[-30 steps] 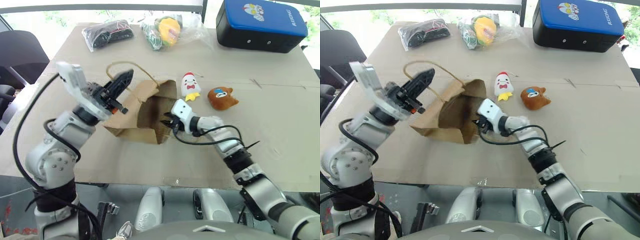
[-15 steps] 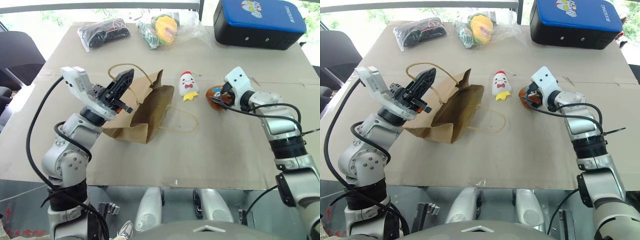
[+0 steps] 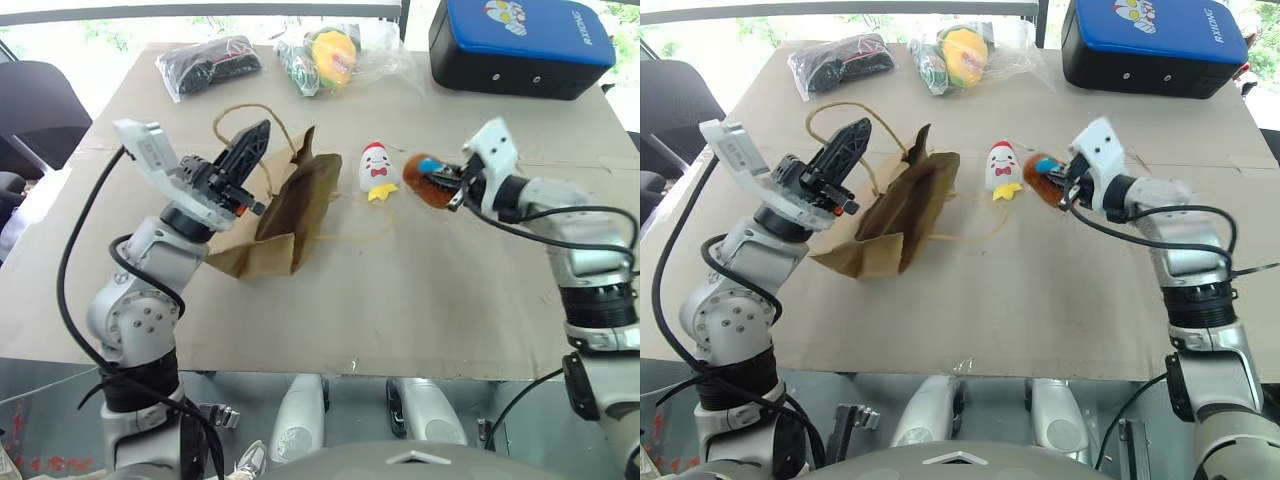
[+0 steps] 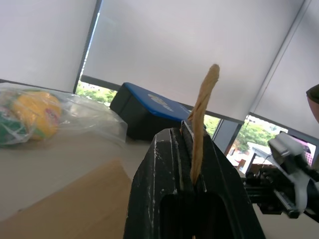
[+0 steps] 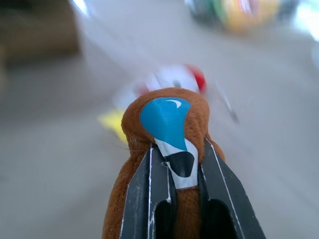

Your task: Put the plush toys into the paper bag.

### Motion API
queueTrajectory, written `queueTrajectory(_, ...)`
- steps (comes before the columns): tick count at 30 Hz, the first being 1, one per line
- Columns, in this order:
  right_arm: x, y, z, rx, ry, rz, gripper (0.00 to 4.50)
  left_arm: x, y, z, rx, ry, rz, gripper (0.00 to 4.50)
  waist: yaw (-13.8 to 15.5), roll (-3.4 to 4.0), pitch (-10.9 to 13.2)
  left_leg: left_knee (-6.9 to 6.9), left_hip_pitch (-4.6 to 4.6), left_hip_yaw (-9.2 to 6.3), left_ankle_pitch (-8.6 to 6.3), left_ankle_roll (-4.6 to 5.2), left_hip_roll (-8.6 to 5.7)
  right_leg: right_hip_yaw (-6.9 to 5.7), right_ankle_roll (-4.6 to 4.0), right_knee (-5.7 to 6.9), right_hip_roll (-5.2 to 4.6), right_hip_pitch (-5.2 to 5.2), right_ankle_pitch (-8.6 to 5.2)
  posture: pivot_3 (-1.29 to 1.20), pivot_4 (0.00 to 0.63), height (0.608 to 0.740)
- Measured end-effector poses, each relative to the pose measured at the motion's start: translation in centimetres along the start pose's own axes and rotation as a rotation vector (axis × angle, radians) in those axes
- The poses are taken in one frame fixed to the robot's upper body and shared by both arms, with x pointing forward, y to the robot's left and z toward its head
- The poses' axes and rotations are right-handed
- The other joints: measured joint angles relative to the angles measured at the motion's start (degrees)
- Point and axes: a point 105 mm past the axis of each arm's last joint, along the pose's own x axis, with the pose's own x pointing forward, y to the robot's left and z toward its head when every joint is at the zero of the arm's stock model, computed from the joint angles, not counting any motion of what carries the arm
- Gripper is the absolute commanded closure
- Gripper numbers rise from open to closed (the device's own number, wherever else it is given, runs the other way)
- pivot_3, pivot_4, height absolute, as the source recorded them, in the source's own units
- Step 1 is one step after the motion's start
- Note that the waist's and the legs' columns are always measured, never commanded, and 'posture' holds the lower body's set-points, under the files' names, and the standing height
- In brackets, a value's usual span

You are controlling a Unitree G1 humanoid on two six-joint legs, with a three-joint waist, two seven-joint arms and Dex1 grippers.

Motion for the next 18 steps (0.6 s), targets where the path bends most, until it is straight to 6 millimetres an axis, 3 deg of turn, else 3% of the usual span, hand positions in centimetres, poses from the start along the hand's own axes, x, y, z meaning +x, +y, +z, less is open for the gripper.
queueTrajectory(3,0.8,2.3,3.8,-0.069,-0.076,0.106,4.44,0.4,-0.3,-0.2,-0.015,-0.004,-0.015,4.5,0.04,0.0,0.0,-0.01,0.03,-0.05,0.0,0.0,0.01,-0.04,0.0,0.01,0.03,0.0,0.0,0.0,0.15,0.74)
queueTrajectory(5,2.2,3.8,4.6,-0.092,-0.075,0.177,4.44,0.7,-0.5,-0.4,-0.025,-0.003,-0.03,4.5,0.11,-0.01,0.0,-0.01,0.02,-0.03,0.0,0.0,0.01,-0.04,0.0,0.0,0.02,0.01,0.0,0.0,0.15,0.74)
queueTrajectory(8,4.5,6.3,4.1,-0.111,-0.019,0.293,4.44,1.4,-1.4,-1.0,-0.048,0.002,-0.071,4.5,0.23,-0.01,-0.01,-0.01,-0.02,-0.03,0.0,0.0,0.0,-0.05,0.0,-0.06,0.0,0.01,0.0,0.0,0.15,0.74)
queueTrajectory(12,7.8,7.7,2.1,-0.173,0.089,0.362,4.44,1.7,-1.5,-1.2,-0.059,-0.017,-0.076,4.5,0.08,-0.02,-0.01,0.0,0.0,0.0,0.0,0.0,-0.01,-0.04,-0.01,-0.07,-0.01,0.0,0.01,0.0,0.15,0.74)
queueTrajectory(15,12.0,10.4,0.0,-0.162,0.141,0.454,3.52,2.0,-2.6,-2.0,-0.078,-0.01,-0.107,4.5,-0.16,-0.02,-0.01,-0.04,0.02,-0.03,0.0,0.0,0.04,-0.03,-0.02,-0.01,0.05,-0.04,0.0,0.0,0.15,0.74)
queueTrajectory(18,12.7,11.2,-1.1,-0.159,0.169,0.507,2.08,1.3,-2.3,-2.3,-0.071,-0.013,-0.072,4.5,0.22,-0.01,-0.01,-0.11,-0.18,-0.04,0.01,-0.02,0.03,-0.04,-0.02,-0.04,0.01,-0.23,0.01,0.0,0.15,0.74)
